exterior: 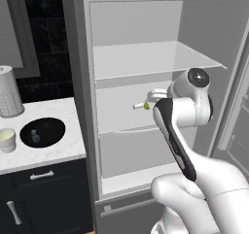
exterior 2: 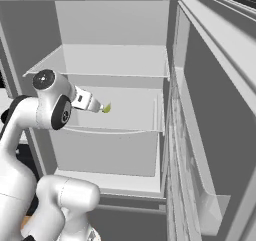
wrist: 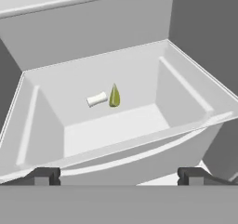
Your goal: Grab a lemon wedge from the fridge and one ice cube from the ice bowl, and put them in the glass of lemonade.
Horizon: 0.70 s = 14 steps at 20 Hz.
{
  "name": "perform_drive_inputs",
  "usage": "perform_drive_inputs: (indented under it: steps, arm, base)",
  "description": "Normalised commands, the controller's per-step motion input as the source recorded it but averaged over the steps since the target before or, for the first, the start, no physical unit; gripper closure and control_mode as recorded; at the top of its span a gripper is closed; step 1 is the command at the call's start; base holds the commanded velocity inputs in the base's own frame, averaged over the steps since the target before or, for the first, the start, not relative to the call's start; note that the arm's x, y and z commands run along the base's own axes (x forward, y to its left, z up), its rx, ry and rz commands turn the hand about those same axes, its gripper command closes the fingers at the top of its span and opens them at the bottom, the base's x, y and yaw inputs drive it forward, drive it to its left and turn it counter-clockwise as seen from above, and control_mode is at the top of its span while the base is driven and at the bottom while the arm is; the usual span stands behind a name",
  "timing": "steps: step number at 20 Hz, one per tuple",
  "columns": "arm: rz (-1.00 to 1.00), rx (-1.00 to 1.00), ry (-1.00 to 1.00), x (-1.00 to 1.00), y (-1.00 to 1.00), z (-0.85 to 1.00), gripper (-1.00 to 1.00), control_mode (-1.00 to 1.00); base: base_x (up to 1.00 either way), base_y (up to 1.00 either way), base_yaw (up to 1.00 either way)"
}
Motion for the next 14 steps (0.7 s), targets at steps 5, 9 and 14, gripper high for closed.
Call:
perform_drive_inputs:
  steps: [5,9,14]
  arm:
    - [0.00,0.00,-0.06,0.16,0.00,-0.29,-1.00,-1.00]
    - [0.00,0.00,-0.06,0.10,0.00,-0.33,-1.00,-1.00]
    - [0.00,0.00,-0.07,0.56,0.00,-0.24,-1.00,-1.00]
  base:
    - [0.00,0.00,0.00]
    - [0.00,0.00,0.00]
    - [0.00,0.00,0.00]
